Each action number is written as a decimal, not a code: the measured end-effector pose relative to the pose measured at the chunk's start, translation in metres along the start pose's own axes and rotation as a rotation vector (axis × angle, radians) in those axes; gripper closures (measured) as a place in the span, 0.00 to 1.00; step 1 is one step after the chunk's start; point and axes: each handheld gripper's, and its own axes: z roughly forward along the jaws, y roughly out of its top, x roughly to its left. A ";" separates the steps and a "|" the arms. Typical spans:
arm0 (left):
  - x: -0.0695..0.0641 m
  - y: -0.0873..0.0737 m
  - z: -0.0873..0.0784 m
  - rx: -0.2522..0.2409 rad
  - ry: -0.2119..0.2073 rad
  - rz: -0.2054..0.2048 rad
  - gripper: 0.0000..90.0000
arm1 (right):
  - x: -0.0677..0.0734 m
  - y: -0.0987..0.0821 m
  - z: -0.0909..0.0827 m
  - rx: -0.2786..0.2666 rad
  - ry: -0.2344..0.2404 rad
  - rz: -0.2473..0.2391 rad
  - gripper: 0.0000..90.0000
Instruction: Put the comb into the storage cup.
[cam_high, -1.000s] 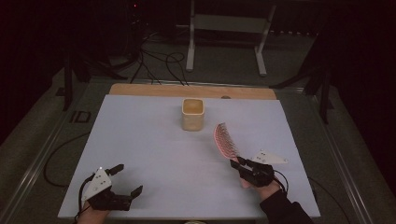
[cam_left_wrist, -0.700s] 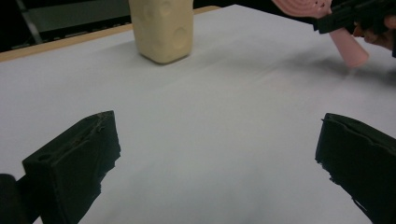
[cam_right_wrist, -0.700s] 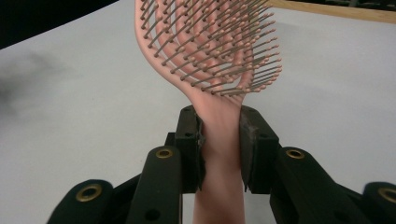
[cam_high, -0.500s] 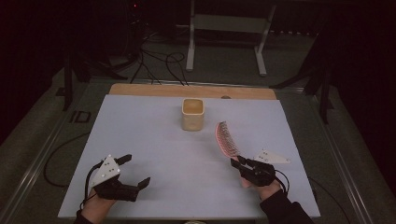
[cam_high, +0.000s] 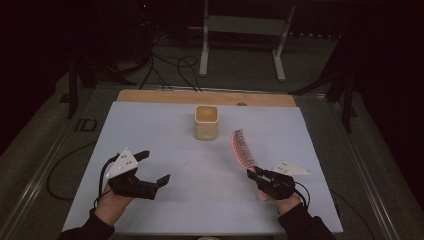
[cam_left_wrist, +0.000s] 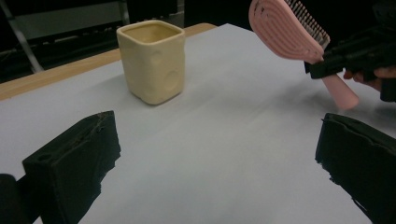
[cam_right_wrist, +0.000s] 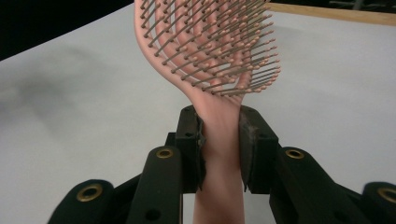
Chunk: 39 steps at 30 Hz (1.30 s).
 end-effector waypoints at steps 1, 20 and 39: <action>0.000 0.003 0.002 -0.001 -0.008 -0.005 0.00 | 0.000 0.000 0.000 0.000 -0.002 -0.001 0.80; -0.029 0.056 0.051 0.060 -0.090 0.004 0.00 | 0.001 0.001 -0.001 -0.007 -0.009 -0.007 0.80; -0.056 0.086 0.099 0.117 -0.150 -0.095 0.00 | 0.001 0.000 0.000 -0.005 -0.003 -0.010 0.80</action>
